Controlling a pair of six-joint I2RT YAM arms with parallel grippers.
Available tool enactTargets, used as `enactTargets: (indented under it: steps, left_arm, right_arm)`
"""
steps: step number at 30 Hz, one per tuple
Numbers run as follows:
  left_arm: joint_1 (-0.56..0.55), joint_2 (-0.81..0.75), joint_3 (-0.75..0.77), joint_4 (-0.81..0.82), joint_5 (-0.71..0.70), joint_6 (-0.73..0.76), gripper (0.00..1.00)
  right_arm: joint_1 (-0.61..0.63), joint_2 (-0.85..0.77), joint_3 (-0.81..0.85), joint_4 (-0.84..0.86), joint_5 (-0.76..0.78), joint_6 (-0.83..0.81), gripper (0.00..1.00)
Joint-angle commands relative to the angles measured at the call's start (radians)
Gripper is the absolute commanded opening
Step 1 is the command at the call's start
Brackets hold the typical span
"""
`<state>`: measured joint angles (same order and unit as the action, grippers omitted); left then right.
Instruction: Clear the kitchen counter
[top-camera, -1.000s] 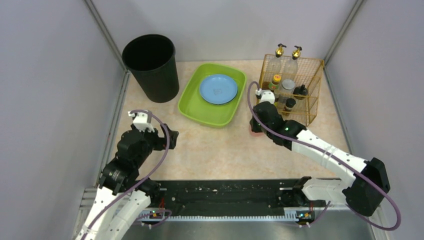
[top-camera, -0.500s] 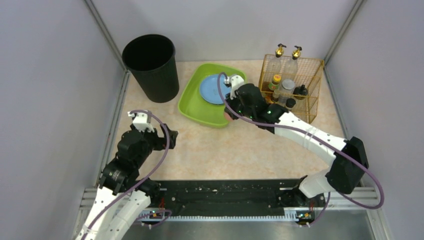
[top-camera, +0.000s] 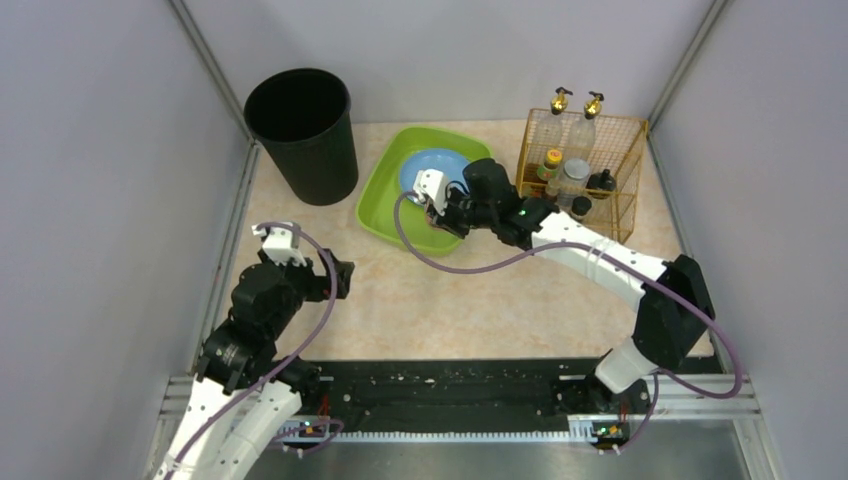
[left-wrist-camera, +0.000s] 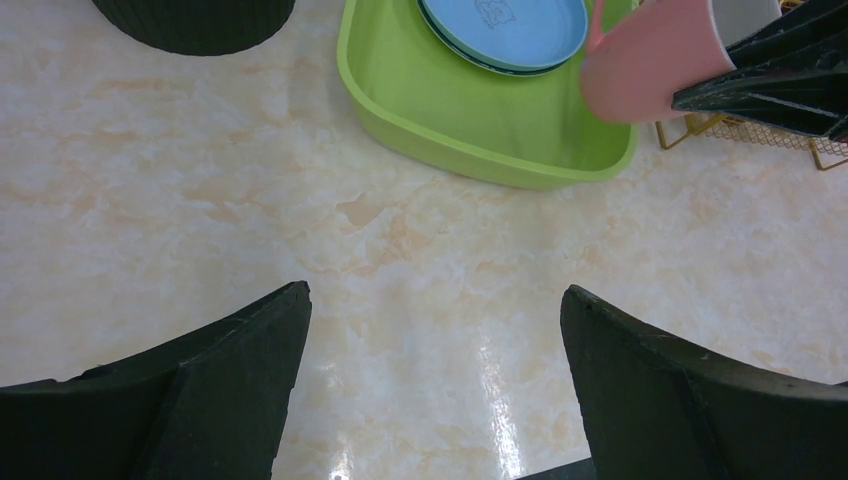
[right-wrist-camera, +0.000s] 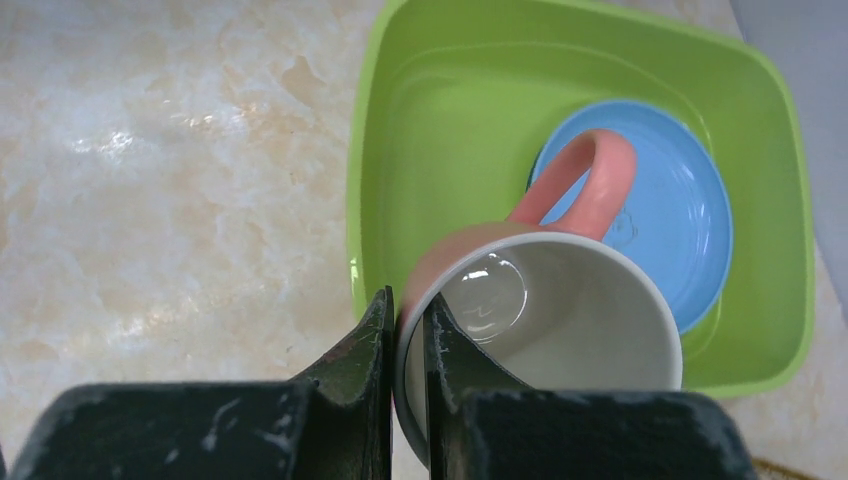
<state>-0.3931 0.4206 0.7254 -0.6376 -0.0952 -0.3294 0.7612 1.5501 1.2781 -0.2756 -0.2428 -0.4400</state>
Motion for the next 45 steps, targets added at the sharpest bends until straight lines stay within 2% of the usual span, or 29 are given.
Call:
enactTargets:
  steps: [1, 7, 17, 31, 38, 45]
  left_arm:
    - [0.004, -0.017, -0.002, 0.03, -0.014, 0.015, 0.99]
    - [0.004, -0.025, -0.004, 0.03, -0.018, 0.015, 0.99]
    - [0.005, -0.029, -0.005, 0.031, -0.019, 0.015, 0.99]
    - [0.004, -0.027, -0.005, 0.032, -0.023, 0.015, 0.99]
    - [0.004, -0.026, -0.005, 0.03, -0.021, 0.013, 0.99]
    - [0.004, -0.029, -0.005, 0.03, -0.023, 0.013, 0.99]
  right_arm:
    - [-0.03, 0.011, 0.053, 0.11, -0.218, -0.287, 0.0]
    - [-0.077, 0.127, 0.171, -0.024, -0.349, -0.4, 0.0]
    - [-0.082, 0.264, 0.239, -0.07, -0.364, -0.433, 0.0]
    - [-0.082, 0.376, 0.301, -0.077, -0.34, -0.367, 0.0]
    - [-0.082, 0.401, 0.316, -0.065, -0.313, -0.341, 0.25]
    - [-0.082, 0.414, 0.313, -0.033, -0.303, -0.319, 0.34]
